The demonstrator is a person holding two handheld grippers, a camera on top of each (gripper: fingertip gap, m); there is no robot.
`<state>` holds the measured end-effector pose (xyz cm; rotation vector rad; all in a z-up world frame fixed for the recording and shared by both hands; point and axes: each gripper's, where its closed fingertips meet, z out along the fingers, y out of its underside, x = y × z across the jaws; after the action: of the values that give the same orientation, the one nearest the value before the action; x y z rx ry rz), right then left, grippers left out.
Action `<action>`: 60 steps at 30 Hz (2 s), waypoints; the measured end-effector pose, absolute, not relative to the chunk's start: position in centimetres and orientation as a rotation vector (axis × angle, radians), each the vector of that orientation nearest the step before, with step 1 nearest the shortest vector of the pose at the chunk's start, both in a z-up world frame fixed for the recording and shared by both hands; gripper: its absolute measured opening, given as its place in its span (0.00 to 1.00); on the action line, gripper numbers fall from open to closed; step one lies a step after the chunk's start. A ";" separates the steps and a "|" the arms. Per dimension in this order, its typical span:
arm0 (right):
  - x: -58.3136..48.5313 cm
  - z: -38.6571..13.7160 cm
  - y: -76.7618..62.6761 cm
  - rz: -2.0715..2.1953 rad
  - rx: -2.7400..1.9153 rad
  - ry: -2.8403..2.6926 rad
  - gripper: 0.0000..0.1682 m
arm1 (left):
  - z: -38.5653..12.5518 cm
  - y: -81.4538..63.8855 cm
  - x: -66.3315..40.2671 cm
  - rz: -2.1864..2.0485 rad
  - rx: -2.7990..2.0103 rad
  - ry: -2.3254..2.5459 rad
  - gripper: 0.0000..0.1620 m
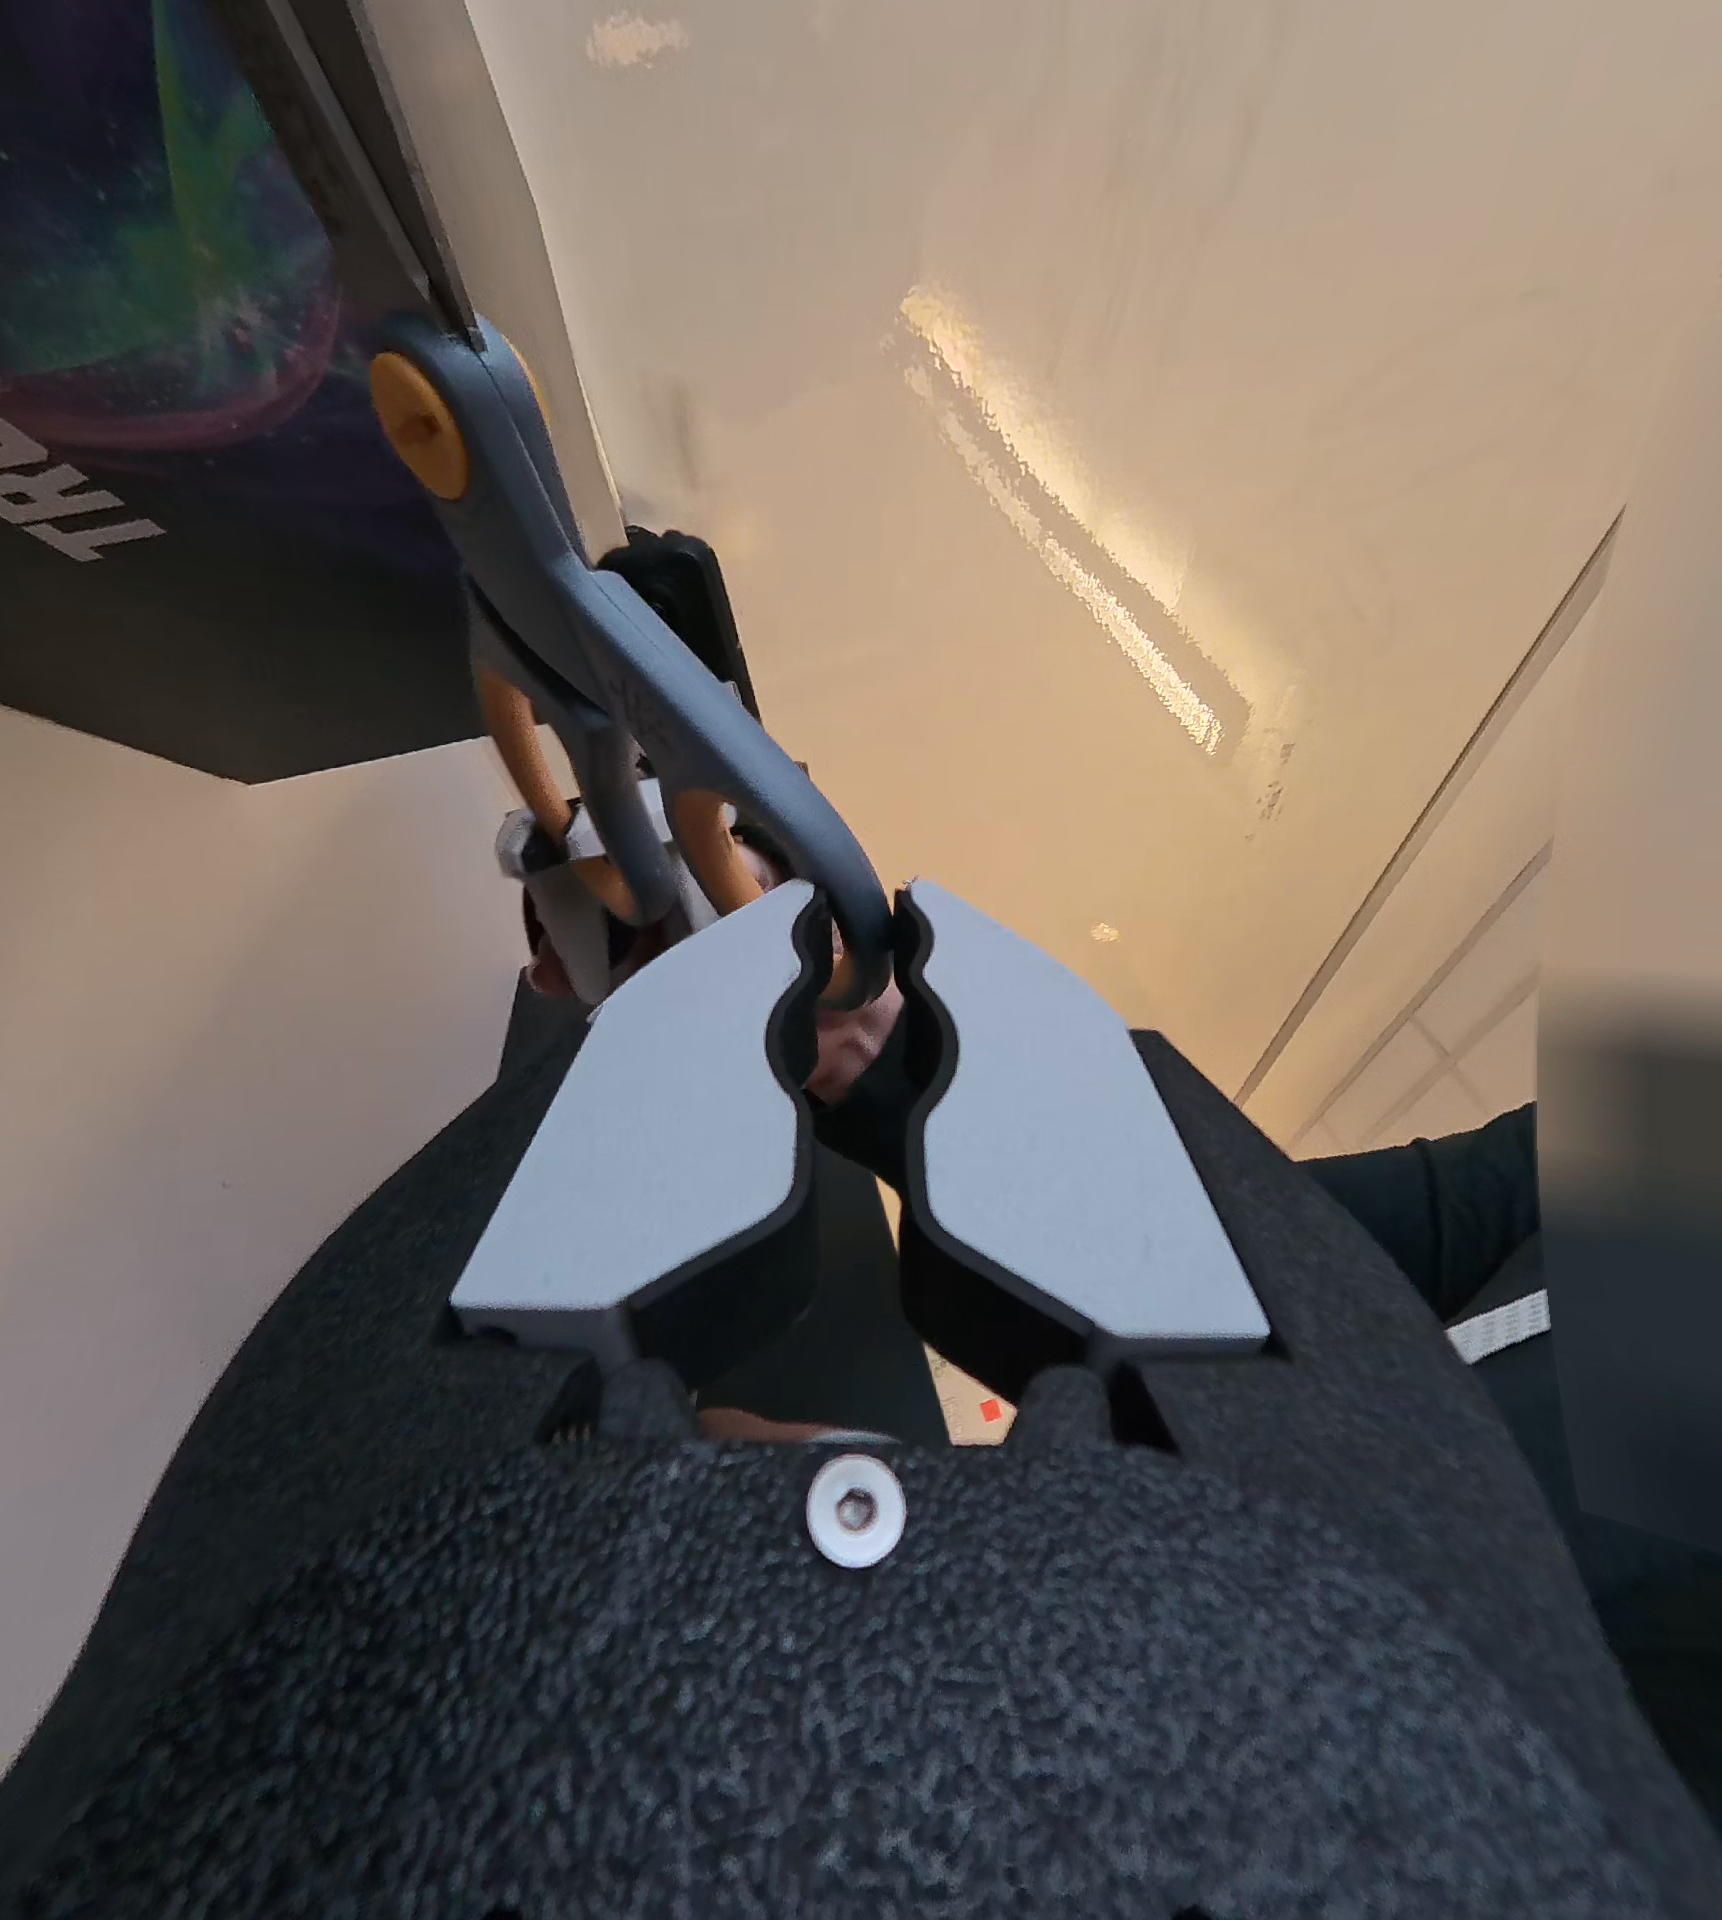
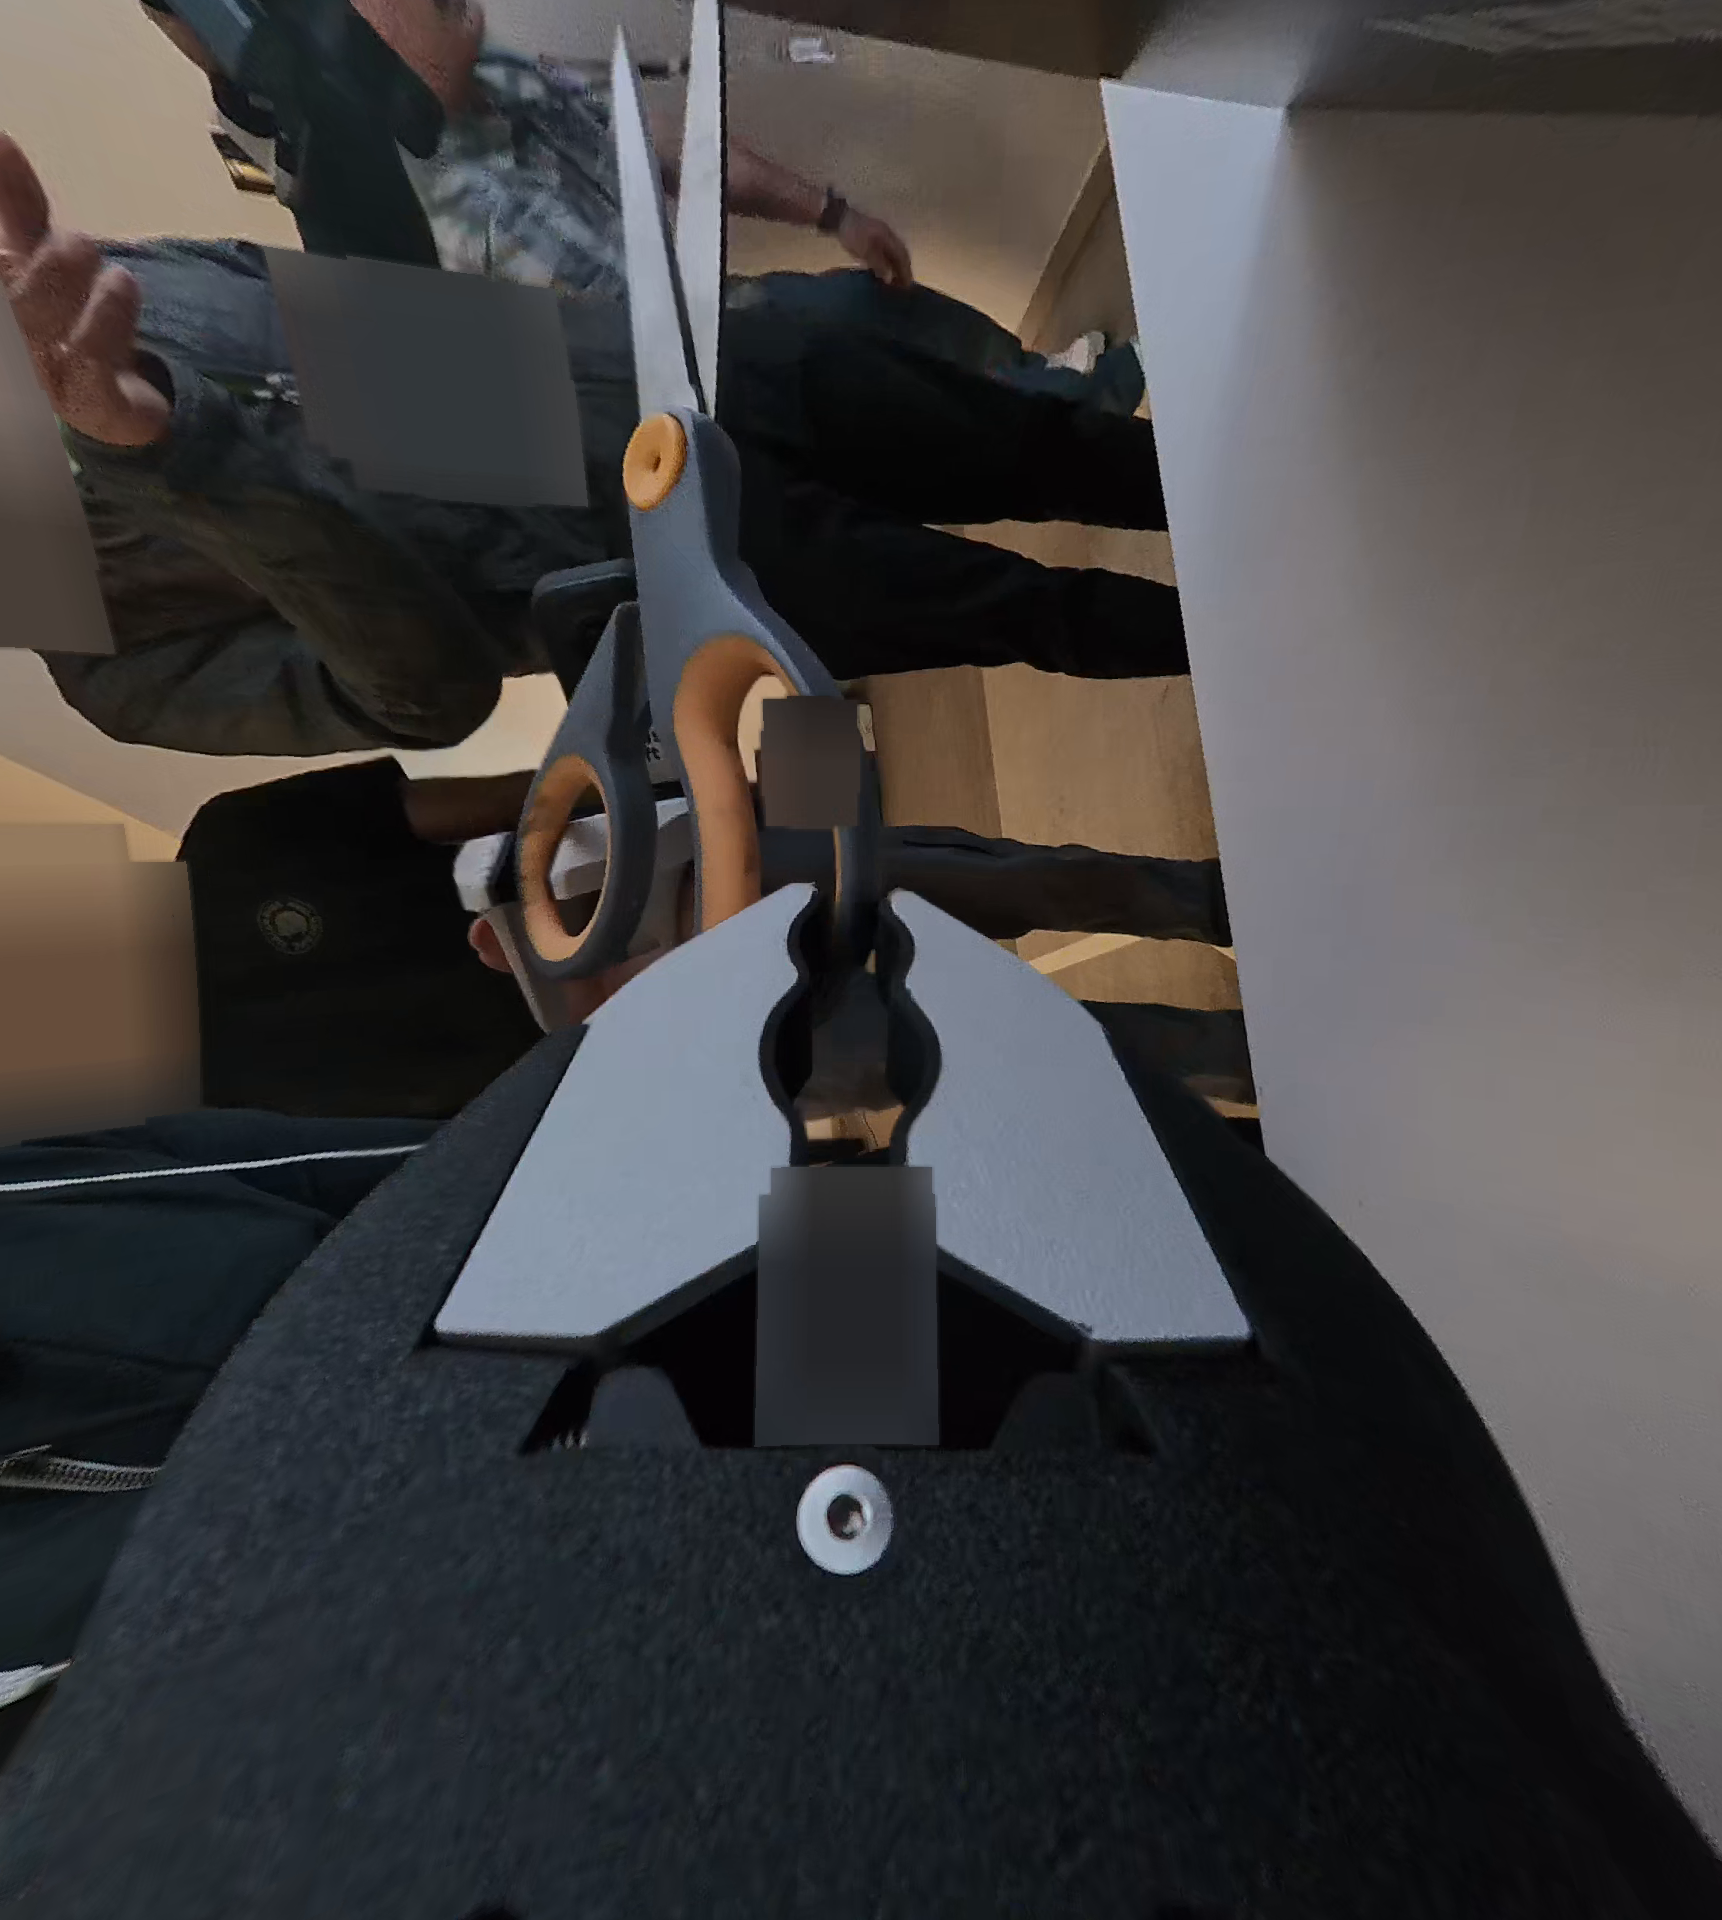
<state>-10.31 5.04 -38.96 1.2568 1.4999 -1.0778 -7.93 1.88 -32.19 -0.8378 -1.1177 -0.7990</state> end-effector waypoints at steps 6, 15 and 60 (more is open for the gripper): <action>-11.9 -37.2 6.2 -1.216 1.292 1.535 0.05 | -32.8 2.3 -7.9 -0.832 -0.834 -1.133 0.07; -13.5 -34.0 6.8 -1.302 1.353 1.749 0.05 | -32.9 2.8 -8.0 -0.859 -0.798 -1.126 0.07; -10.3 -34.3 4.0 -1.267 1.430 1.574 0.04 | -34.2 1.6 -6.7 -0.908 -0.884 -1.158 0.03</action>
<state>-10.27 3.98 -34.34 1.4296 1.5738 -1.2665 -6.69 1.61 -34.17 -0.8839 -1.1579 -0.9075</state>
